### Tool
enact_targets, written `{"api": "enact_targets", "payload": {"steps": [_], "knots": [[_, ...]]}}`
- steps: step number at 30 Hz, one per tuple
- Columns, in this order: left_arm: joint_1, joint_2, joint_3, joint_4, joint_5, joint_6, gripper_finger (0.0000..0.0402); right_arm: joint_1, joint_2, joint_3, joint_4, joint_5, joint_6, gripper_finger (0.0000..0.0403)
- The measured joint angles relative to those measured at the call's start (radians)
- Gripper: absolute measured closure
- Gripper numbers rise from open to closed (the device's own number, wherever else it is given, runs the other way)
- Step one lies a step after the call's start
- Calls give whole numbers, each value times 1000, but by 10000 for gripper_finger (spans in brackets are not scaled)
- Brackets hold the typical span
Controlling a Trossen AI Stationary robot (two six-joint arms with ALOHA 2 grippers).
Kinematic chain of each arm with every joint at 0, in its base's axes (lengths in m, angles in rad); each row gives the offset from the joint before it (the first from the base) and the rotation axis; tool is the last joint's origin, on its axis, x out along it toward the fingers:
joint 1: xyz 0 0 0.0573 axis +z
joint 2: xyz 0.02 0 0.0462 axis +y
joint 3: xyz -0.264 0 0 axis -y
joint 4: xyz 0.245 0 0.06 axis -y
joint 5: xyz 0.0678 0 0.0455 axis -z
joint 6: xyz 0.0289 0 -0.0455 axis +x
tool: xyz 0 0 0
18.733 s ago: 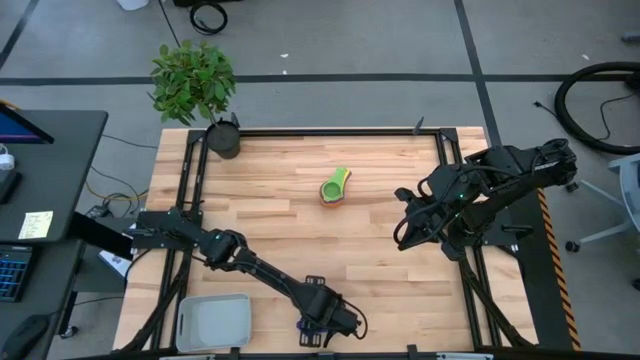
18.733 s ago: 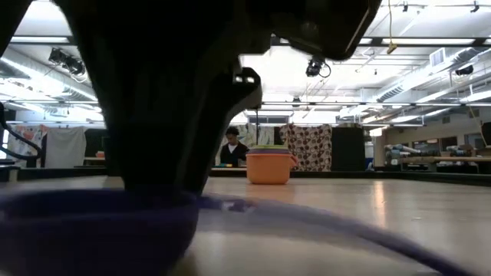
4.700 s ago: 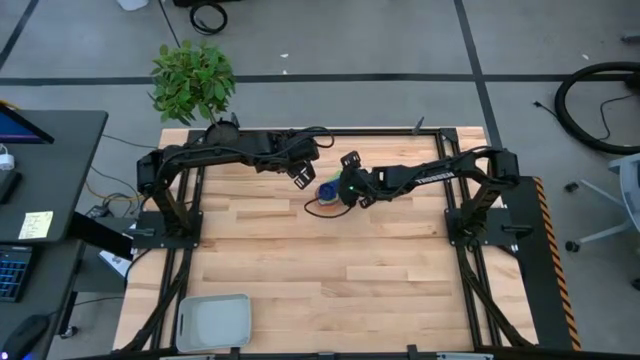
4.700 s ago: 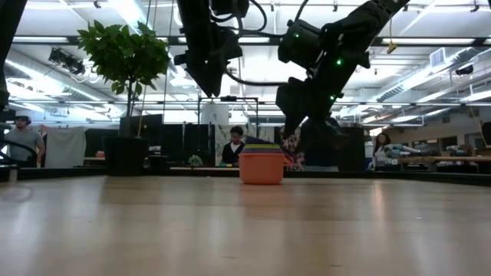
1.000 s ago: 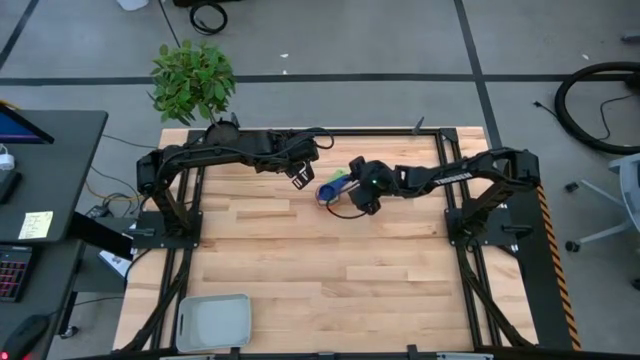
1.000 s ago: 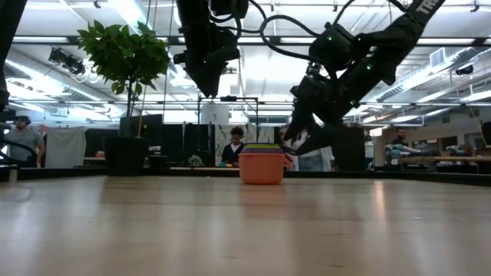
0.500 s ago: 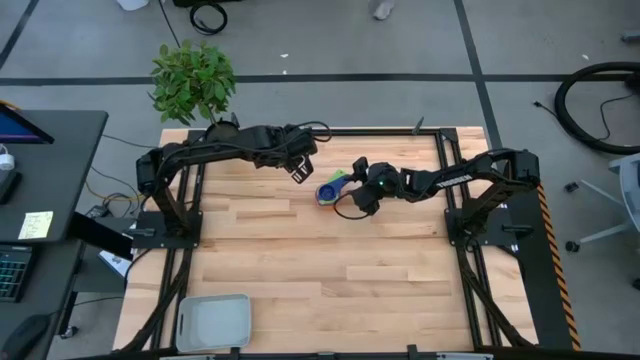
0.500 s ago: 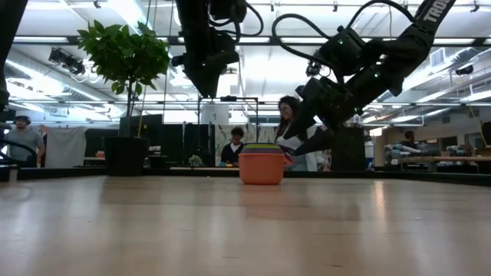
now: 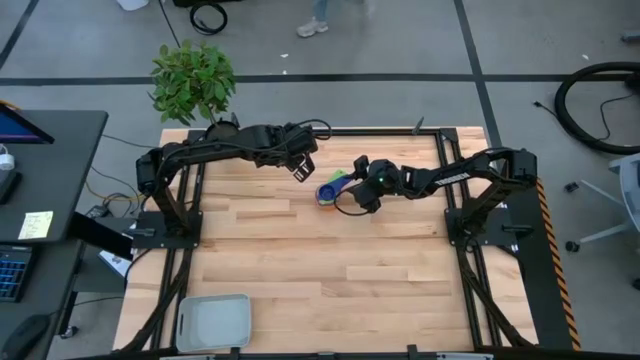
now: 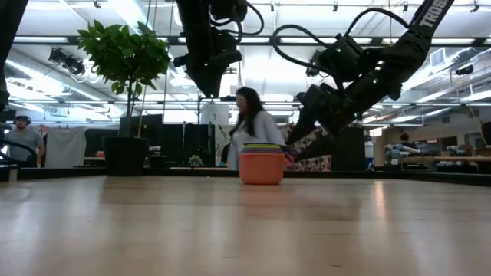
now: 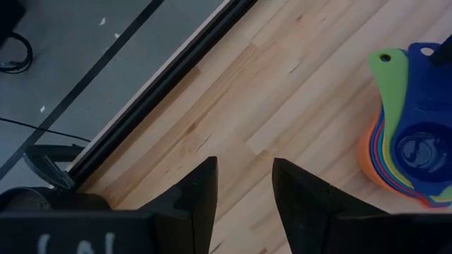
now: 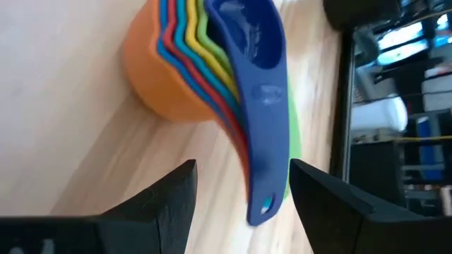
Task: Nest measuring cups in basket
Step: Put the stacked measuring cups into the gray bin
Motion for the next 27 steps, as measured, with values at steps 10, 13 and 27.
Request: {"api": "enact_targets", "payload": {"steps": [10, 13, 27], "knots": [[0, 1, 0, 10, 4, 0, 260, 9, 127, 2, 181, 76, -106, 174], [0, 1, 0, 11, 4, 0, 260, 9, 160, 3, 221, 90, -116, 174], [0, 1, 0, 16, 5, 1, 260, 11, 253, 2, 422, 147, -166, 174]]}}
